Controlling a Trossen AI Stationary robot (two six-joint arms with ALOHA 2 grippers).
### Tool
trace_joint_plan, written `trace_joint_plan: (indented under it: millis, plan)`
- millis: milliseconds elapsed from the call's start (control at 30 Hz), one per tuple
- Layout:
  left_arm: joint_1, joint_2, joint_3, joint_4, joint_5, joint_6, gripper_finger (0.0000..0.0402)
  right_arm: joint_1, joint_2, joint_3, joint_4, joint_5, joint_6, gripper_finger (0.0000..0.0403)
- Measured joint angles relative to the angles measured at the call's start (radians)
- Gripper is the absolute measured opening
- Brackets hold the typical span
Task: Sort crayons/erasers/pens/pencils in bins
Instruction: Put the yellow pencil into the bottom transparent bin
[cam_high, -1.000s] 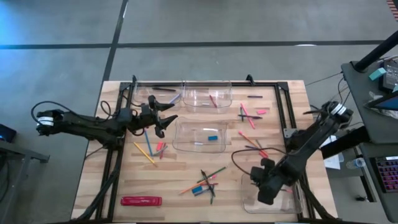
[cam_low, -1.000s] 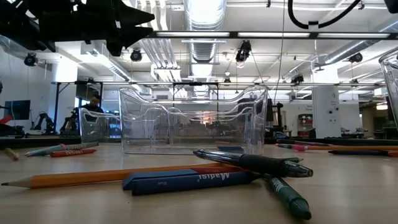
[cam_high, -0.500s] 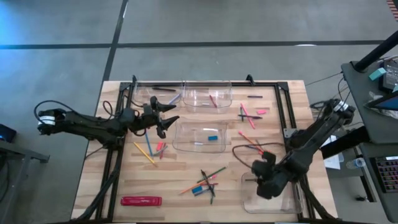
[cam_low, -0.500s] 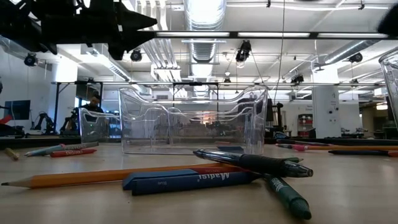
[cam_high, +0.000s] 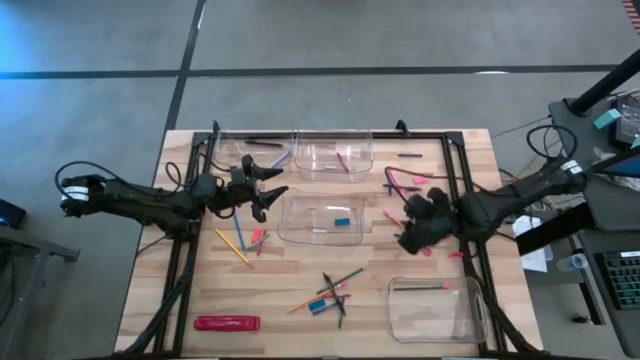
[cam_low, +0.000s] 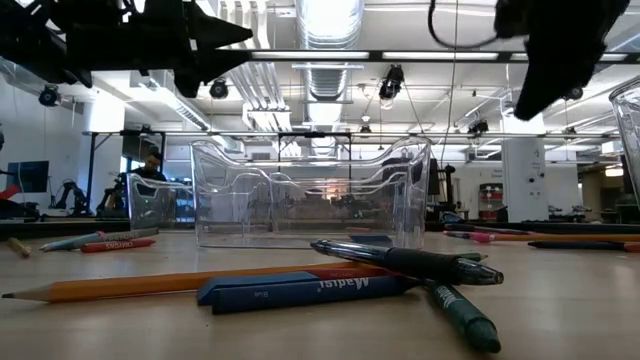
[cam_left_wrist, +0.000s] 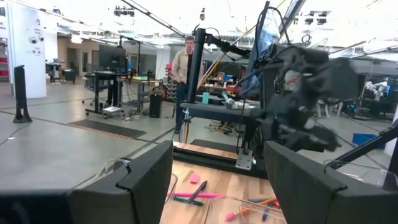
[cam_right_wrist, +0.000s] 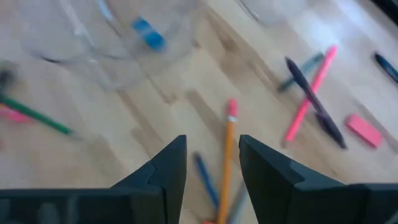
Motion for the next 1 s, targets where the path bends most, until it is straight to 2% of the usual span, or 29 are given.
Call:
trace_joint_plan:
  millis: [233,500,733,1000]
  plan:
    - [0.0,0.0,0.0,0.0,0.0,0.002,0.0238,-0.198,0.013,-0.128,0.116,-0.219,-0.129,0.0139]
    - [0.0,0.0,0.0,0.0,0.0,0.002,0.0238,-0.338,0.096,-0.213,0.292,-0.361,-0.263,0.0139]
    - [-0.001,0.0,0.0,0.0,0.0,0.002,0.0238,-0.418,0.189,-0.217,0.307,-0.386,-0.346,0.0143]
    - [0.0,0.0,0.0,0.0,0.0,0.003,0.0238,-0.434,0.212,-0.198,0.323,-0.37,-0.4,0.0139]
